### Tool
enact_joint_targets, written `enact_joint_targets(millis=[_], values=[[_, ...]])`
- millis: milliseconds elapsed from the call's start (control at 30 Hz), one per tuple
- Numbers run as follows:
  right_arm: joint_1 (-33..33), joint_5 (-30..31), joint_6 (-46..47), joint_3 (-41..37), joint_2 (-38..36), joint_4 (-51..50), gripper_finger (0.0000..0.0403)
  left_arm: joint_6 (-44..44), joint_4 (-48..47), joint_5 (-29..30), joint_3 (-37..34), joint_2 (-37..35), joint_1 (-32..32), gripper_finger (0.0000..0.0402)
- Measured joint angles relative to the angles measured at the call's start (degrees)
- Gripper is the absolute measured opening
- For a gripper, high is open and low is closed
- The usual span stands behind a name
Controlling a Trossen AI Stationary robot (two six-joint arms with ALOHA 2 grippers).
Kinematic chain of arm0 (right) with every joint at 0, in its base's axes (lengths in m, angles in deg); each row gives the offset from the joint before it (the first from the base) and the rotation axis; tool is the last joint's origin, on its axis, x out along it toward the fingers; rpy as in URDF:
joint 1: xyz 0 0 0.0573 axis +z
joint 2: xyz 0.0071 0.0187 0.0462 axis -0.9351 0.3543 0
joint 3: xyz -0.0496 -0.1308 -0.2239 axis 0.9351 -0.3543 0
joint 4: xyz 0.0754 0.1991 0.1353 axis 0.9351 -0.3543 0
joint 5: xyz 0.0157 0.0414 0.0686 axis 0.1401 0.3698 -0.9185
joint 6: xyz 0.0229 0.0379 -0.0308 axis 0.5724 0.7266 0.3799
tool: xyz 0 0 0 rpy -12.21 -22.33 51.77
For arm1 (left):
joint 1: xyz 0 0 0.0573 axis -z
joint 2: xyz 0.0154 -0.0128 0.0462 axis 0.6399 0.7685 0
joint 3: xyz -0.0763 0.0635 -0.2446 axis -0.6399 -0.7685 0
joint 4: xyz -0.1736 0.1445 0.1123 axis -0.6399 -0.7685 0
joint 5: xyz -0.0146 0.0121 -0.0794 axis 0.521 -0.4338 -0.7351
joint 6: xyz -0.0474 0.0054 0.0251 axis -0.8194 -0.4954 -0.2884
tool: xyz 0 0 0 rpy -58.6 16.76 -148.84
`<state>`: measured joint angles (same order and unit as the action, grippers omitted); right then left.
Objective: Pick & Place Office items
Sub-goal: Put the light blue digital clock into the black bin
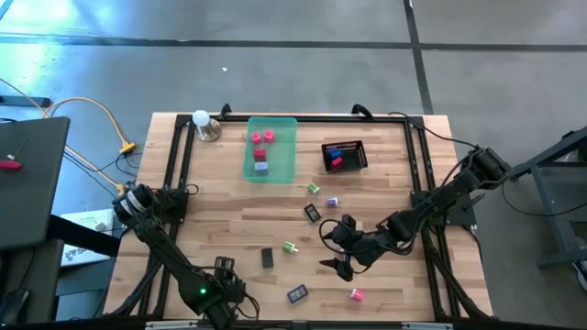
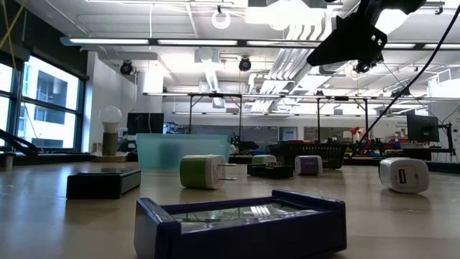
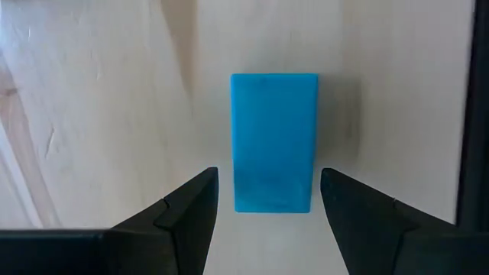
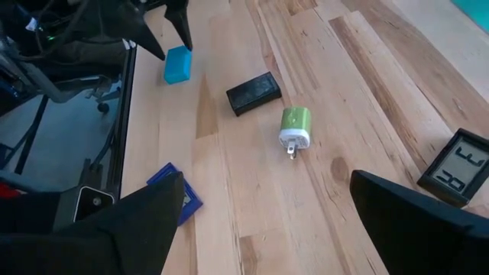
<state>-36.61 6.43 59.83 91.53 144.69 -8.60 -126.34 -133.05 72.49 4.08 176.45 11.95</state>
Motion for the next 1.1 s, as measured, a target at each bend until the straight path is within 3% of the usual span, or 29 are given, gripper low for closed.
enact_joint_targets(millis=[200, 400, 667, 867, 1000, 1100], values=[[0.0, 0.0, 0.0, 0.0, 0.0, 0.4, 0.0361, -2.7, 1.9, -2.4, -3.2, 0.0, -1.1, 0.022], [0.0, 0.0, 0.0, 0.0, 0.0, 0.4, 0.0361, 0.0, 4.9, -4.4, -4.6, -0.2, -2.3, 0.0219], [0.0, 0.0, 0.0, 0.0, 0.0, 0.4, 0.0361, 3.0, 5.4, -4.3, -4.6, -0.2, -2.3, 0.0144], [0.0, 0.0, 0.0, 0.0, 0.0, 0.4, 0.0361, 3.6, 5.5, -4.4, -4.6, -0.4, -2.5, 0.0144], [0.0, 0.0, 0.1, 0.0, 0.0, 1.1, 0.0361, 3.0, -0.1, -4.4, -4.3, -3.2, -2.5, 0.0144], [0.0, 0.0, 0.1, 0.0, 0.0, 2.9, 0.0361, 2.5, -5.0, -0.6, -4.0, -7.0, -2.6, 0.0144]])
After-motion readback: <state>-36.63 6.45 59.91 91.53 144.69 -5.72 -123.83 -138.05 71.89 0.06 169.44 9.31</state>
